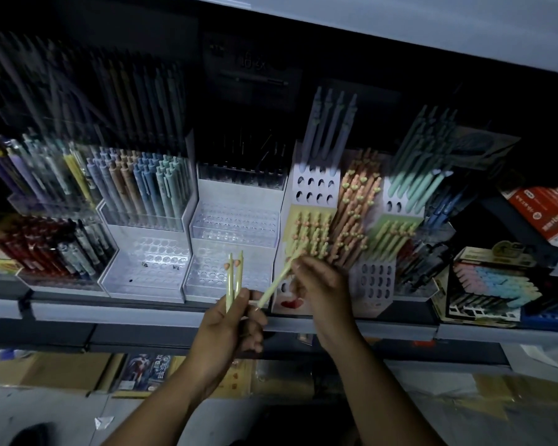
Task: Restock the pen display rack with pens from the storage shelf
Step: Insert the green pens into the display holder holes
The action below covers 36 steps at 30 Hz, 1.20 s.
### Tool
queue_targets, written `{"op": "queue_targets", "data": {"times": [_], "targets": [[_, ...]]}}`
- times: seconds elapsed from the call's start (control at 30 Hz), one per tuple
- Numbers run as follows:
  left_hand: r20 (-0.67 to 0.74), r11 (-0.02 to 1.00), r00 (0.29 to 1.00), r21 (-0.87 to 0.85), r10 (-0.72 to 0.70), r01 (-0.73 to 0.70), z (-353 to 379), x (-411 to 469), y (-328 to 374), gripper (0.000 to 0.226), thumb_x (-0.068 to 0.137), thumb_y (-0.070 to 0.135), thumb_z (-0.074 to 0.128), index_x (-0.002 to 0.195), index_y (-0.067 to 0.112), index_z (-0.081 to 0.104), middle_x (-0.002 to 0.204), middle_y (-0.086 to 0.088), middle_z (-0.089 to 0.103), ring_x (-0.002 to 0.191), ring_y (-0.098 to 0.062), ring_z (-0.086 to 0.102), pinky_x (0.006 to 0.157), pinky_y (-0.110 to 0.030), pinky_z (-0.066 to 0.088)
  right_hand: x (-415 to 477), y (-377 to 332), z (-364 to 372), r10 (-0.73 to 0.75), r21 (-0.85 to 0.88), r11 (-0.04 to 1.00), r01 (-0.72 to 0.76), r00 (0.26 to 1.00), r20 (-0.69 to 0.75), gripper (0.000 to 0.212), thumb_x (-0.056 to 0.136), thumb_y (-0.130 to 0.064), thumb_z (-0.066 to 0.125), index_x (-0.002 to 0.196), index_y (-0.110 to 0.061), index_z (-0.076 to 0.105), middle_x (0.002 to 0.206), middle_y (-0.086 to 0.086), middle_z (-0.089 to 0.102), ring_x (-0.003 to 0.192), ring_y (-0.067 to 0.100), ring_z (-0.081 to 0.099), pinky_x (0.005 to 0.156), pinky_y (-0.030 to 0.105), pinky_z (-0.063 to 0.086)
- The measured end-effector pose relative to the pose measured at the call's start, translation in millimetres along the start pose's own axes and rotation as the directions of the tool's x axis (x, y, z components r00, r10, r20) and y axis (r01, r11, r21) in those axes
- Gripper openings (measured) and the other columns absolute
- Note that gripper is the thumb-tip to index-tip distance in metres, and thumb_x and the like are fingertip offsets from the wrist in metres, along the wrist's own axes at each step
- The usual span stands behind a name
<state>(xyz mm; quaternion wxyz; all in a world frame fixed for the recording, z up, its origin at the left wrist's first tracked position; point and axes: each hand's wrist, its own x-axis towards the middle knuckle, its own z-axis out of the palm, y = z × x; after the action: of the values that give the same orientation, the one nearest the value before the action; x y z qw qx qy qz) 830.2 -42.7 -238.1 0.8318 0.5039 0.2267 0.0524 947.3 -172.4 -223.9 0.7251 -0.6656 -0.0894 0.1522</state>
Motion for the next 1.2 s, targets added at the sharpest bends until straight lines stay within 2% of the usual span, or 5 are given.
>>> {"op": "queue_targets", "data": {"times": [0.2, 0.4, 0.6, 0.83, 1.2], "targets": [[-0.044, 0.998, 0.999, 0.059, -0.021, 0.024, -13, 2, -8, 0.035, 0.103, 0.034, 0.055, 0.112, 0.005, 0.073, 0.063, -0.008, 0.040, 0.045, -0.017, 0.032, 0.043, -0.022, 0.029, 15, 13, -20, -0.251, -0.338, 0.922, 0.190, 0.957, -0.146, 0.008, 0.096, -0.022, 0.069, 0.090, -0.023, 0.074, 0.069, -0.004, 0.070, 0.066, 0.016, 0.067, 0.062, 0.038, 0.055], [-0.030, 0.999, 0.999, 0.023, -0.044, 0.045, -13, 5, -9, 0.036, 0.105, 0.034, 0.053, 0.112, 0.004, 0.072, 0.060, -0.004, 0.031, 0.045, -0.015, 0.025, 0.041, -0.020, 0.022, 14, 17, -20, -0.451, -0.617, 0.714, 0.332, 0.891, -0.043, 0.020, 0.097, -0.019, 0.066, 0.079, -0.026, 0.062, 0.065, -0.008, 0.062, 0.063, 0.005, 0.060, 0.057, 0.017, 0.041], [-0.026, 0.999, 0.998, 0.011, -0.050, 0.050, -12, 7, -9, 0.041, 0.103, 0.038, 0.053, 0.112, 0.003, 0.072, 0.059, -0.004, 0.029, 0.045, -0.015, 0.023, 0.041, -0.020, 0.021, 17, 27, -20, -0.454, -0.744, 0.553, 0.374, 0.885, 0.108, 0.025, 0.101, -0.016, 0.060, 0.078, -0.025, 0.051, 0.079, -0.011, 0.046, 0.073, 0.008, 0.046, 0.067, 0.025, 0.030], [-0.015, 0.998, 0.999, 0.035, -0.048, 0.048, -12, 8, -7, 0.040, 0.104, 0.038, 0.052, 0.106, 0.007, 0.077, 0.058, -0.006, 0.029, 0.045, -0.017, 0.023, 0.041, -0.023, 0.022, 21, 32, -13, -0.353, -0.818, 0.446, 0.363, 0.911, 0.212, 0.036, 0.102, -0.034, 0.038, 0.088, -0.012, 0.063, 0.093, 0.002, 0.058, 0.081, 0.011, 0.044, 0.071, 0.028, 0.031], [-0.014, 0.999, 0.999, 0.037, -0.032, 0.032, -13, 9, -4, 0.038, 0.104, 0.038, 0.052, 0.108, 0.010, 0.077, 0.058, -0.004, 0.029, 0.044, -0.017, 0.023, 0.042, -0.022, 0.023, 21, 27, -13, -0.337, -0.887, 0.303, 0.349, 0.910, 0.243, 0.013, 0.098, -0.003, 0.059, 0.093, -0.009, 0.069, 0.096, 0.006, 0.066, 0.090, 0.026, 0.062, 0.073, 0.026, 0.039]]}}
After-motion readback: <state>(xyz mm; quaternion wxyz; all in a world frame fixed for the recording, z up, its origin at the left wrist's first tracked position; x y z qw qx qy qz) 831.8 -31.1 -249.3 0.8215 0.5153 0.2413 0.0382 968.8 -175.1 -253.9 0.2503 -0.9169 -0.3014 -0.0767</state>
